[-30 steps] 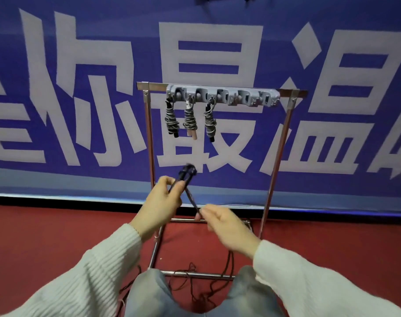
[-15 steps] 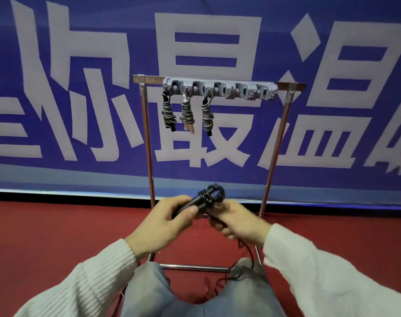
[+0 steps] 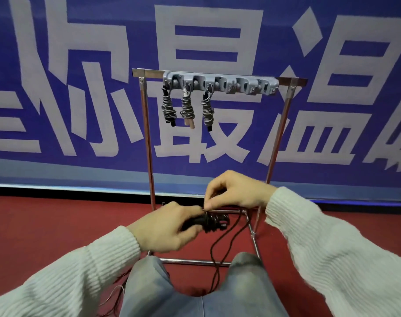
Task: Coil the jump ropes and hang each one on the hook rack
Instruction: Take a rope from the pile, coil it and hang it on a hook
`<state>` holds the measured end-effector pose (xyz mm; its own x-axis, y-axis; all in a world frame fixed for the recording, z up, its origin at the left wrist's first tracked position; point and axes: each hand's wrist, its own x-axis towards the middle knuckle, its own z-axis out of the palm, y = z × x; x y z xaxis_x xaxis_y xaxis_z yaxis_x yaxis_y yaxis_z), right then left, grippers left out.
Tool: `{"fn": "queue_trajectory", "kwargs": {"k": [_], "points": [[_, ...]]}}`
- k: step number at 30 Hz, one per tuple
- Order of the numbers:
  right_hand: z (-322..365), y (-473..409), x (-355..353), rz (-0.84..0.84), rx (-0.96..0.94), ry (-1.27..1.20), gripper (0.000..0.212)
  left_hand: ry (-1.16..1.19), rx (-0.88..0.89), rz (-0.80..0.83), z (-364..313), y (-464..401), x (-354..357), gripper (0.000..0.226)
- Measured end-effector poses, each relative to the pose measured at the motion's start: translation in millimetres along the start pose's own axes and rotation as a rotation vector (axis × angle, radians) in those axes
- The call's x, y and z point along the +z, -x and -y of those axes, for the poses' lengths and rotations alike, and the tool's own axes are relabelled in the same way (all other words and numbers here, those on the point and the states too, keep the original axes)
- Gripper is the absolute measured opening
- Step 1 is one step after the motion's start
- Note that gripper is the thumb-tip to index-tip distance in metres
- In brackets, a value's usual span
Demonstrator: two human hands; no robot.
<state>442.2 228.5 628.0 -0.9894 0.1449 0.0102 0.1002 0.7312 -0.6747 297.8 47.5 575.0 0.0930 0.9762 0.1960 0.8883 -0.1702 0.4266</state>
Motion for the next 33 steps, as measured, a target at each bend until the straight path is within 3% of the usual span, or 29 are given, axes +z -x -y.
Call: {"fn": "queue_trajectory", "kwargs": {"k": [2,5,7,8,10,11,13,15,17,20,22,25,27,28,33], "points": [[-12,2,15,-0.017,0.005,-0.321,0.008,0.250,0.028,-0.037,-11,9,-2,0.012],[-19,6,52,-0.058,0.116,-0.784,0.021,0.844,-0.090,-0.249,-18,11,-2,0.014],[-18,11,76,-0.102,0.178,-0.853,0.024,1.061,-0.221,-0.394,-12,7,0,0.026],[-17,14,84,-0.127,0.194,-0.765,0.025,1.112,-0.301,-0.458,-7,3,1,0.031],[-17,20,91,-0.194,0.168,-0.333,0.024,1.042,-0.488,-0.516,10,-7,3,0.031],[-16,22,89,-0.211,0.131,-0.047,0.023,0.861,-0.562,-0.533,19,-10,6,0.030],[-11,20,76,-0.226,0.034,0.433,0.024,0.275,-0.573,-0.498,37,-12,14,0.025],[-1,11,53,-0.227,-0.016,0.658,0.024,-0.117,-0.456,-0.392,39,-13,22,0.019],[10,1,28,-0.164,-0.028,0.588,0.017,-0.208,-0.311,-0.242,26,-13,24,0.013],[10,-7,0,-0.050,-0.018,0.150,0.008,-0.093,-0.064,-0.113,2,-3,20,0.007],[0,-4,2,-0.083,-0.013,-0.102,0.005,0.104,-0.021,-0.198,-10,6,12,0.009],[-15,-2,39,-0.233,0.048,-0.306,0.026,0.524,-0.134,-0.415,-13,6,2,0.016],[-16,-1,66,-0.307,0.160,-0.441,0.035,0.520,-0.247,-0.506,-6,-3,2,0.021],[-16,1,74,-0.348,0.152,-0.375,0.033,0.459,-0.299,-0.536,-1,-8,6,0.021],[-14,18,73,-0.298,0.038,0.561,0.022,0.134,-0.486,-0.556,26,-19,25,0.025]]}}
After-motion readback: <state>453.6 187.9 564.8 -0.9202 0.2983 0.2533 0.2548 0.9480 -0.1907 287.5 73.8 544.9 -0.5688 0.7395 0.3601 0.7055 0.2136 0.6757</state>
